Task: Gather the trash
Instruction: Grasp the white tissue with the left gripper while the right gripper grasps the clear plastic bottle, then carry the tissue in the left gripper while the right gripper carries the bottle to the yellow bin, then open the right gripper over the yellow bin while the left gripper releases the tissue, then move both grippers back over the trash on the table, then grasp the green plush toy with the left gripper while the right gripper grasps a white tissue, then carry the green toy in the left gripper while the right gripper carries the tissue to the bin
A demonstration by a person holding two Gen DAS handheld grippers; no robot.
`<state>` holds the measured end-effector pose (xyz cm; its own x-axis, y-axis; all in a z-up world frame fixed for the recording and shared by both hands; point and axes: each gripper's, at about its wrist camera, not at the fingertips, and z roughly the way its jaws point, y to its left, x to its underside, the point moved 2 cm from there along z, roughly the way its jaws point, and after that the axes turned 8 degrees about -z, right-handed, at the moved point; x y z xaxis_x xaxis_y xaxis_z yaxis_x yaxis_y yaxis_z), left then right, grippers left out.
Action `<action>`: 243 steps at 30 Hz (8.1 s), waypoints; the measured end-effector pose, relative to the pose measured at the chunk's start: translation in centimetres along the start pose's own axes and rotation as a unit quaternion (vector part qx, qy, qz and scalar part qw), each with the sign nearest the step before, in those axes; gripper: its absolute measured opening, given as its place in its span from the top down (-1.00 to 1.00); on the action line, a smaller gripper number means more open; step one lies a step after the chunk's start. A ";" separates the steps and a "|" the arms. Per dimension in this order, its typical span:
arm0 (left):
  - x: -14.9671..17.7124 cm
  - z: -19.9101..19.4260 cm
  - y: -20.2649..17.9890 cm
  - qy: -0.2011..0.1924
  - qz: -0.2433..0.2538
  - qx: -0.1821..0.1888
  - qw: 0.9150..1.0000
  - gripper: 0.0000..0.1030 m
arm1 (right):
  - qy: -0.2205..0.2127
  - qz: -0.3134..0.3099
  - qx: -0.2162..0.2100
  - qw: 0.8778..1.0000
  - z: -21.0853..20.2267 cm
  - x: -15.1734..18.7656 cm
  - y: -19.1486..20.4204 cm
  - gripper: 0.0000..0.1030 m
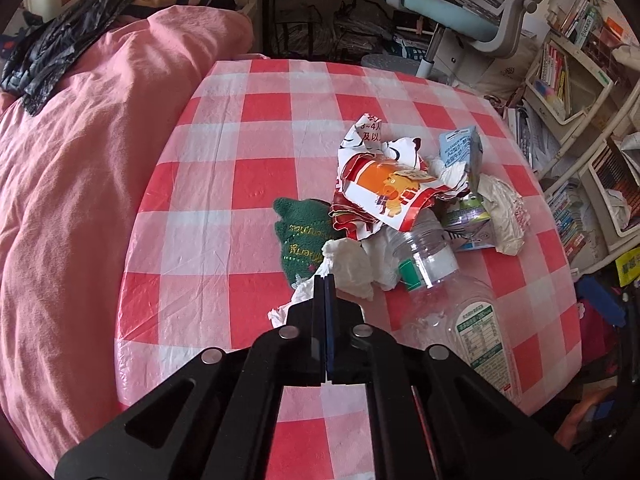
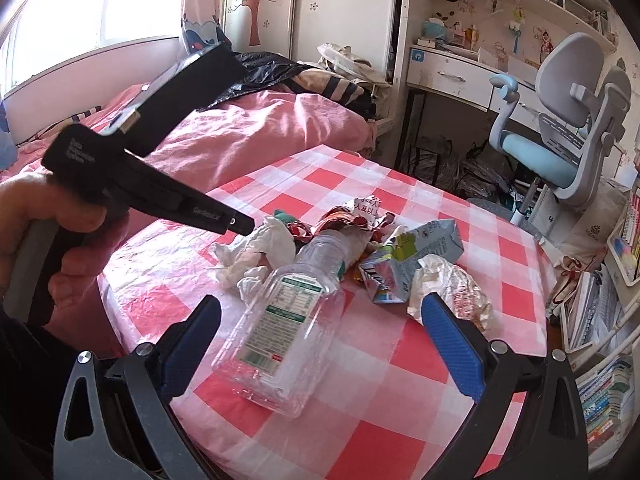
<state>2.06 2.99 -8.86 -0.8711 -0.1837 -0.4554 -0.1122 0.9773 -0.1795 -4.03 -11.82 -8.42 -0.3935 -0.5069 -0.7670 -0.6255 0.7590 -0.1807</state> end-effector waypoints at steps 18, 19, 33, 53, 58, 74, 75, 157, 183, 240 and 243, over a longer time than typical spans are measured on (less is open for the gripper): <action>0.0 2.1 0.0 0.014 -0.015 0.010 1.000 0.92 | 0.112 0.020 0.000 0.993 3.6 2.1 -0.7 -0.05; -0.1 1.4 -0.1 0.004 -0.013 0.015 1.000 0.92 | 0.116 0.010 0.004 0.993 3.3 2.3 -0.6 -0.05; -1.5 -4.5 2.0 -0.064 -0.057 0.073 0.994 0.92 | 0.123 -0.036 -0.005 0.992 2.8 3.1 -0.2 -0.06; -0.8 -3.6 -14.5 -0.074 0.070 0.138 0.985 0.92 | 0.085 0.078 0.153 0.981 -6.0 8.7 -14.2 -0.06; 0.4 -2.1 -21.7 -0.061 0.105 0.157 0.980 0.92 | 0.107 0.095 0.177 0.974 -7.1 12.0 -17.7 -0.07; 3.0 4.0 -35.9 -0.013 0.153 0.183 0.971 0.92 | 0.170 0.180 0.159 0.956 -5.8 21.7 -26.7 -0.08; 3.1 4.6 -36.5 -0.006 0.150 0.184 0.971 0.92 | 0.169 0.183 0.159 0.955 -5.7 22.0 -27.0 -0.08; -2.6 4.2 3.2 0.006 -0.079 -0.067 0.995 -0.53 | 0.078 -0.068 -0.112 0.988 9.2 -0.8 3.3 0.19; -0.9 2.0 2.6 0.012 -0.059 -0.002 0.998 0.64 | 0.108 -0.094 -0.105 0.984 5.9 2.0 0.0 0.64; -0.5 -4.8 -16.5 -0.176 0.103 0.040 0.978 0.53 | 0.061 -0.031 0.051 0.996 -2.8 6.3 -12.2 0.63; 0.4 -4.5 -19.5 -0.179 0.125 0.046 0.975 0.53 | 0.070 -0.011 0.073 0.995 -3.9 8.2 -14.6 0.63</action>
<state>1.74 -15.63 -1.62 -0.6405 0.0181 -0.7677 0.1395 0.9858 -0.0931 -0.74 -28.65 -9.64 -0.4774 -0.5682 -0.6703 -0.5342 0.7933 -0.2920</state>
